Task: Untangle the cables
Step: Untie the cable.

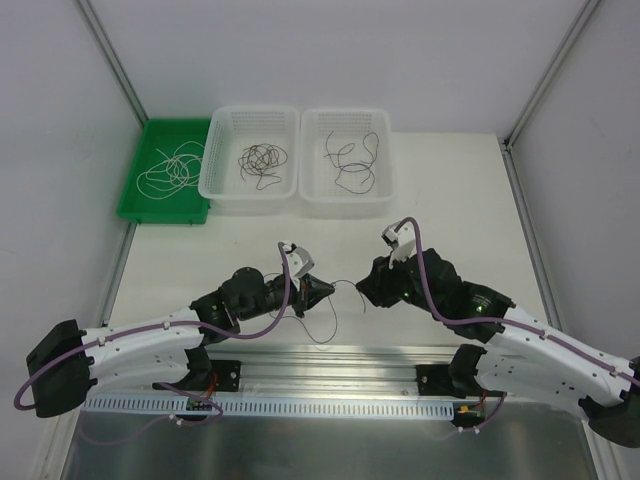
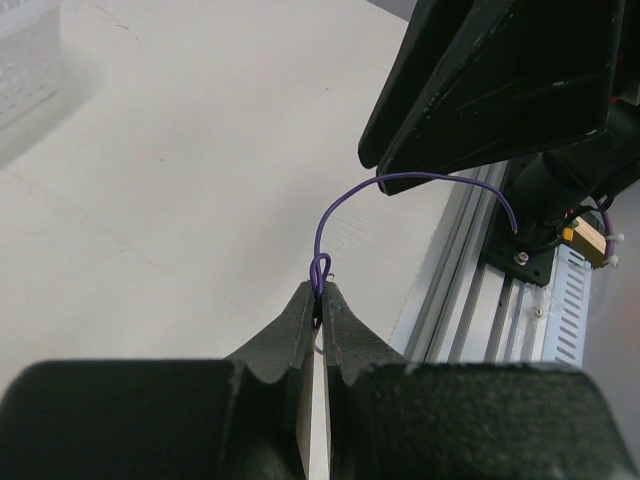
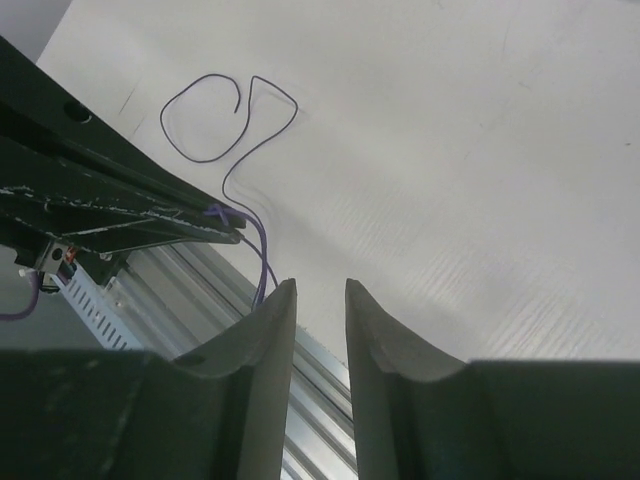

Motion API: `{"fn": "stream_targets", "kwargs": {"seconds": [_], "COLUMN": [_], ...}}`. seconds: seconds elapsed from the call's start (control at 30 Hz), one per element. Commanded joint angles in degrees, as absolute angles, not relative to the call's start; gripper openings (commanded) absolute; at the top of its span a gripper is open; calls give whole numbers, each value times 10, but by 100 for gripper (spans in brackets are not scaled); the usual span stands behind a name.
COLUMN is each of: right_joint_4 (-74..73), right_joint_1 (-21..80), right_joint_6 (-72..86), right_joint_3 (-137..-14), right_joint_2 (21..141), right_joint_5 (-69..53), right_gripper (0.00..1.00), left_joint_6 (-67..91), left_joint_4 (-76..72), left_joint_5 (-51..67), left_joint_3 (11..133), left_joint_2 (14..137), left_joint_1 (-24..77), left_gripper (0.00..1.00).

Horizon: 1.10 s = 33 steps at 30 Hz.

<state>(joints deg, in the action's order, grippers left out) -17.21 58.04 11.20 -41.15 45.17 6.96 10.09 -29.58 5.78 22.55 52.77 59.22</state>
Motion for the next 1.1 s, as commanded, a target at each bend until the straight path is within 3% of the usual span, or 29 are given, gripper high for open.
{"fn": "stream_targets", "kwargs": {"seconds": [0.0, 0.63, 1.07], "right_joint_4": [-168, -178, -172], "right_joint_1": [576, 576, 576], "right_joint_6": [96, 103, 104], "right_joint_3": [-440, -457, -460], "right_joint_2": [447, 442, 475], "right_joint_5": [26, 7, -28], "right_gripper": [29, 29, 19], "left_joint_6": [105, 96, 94], "left_joint_4": [-313, -296, -295], "left_joint_5": [69, 74, 82], "left_joint_3": [236, 242, 241], "left_joint_2": [517, 519, 507], "left_joint_1": [593, 593, 593], "left_gripper": [0, 0, 0]}}
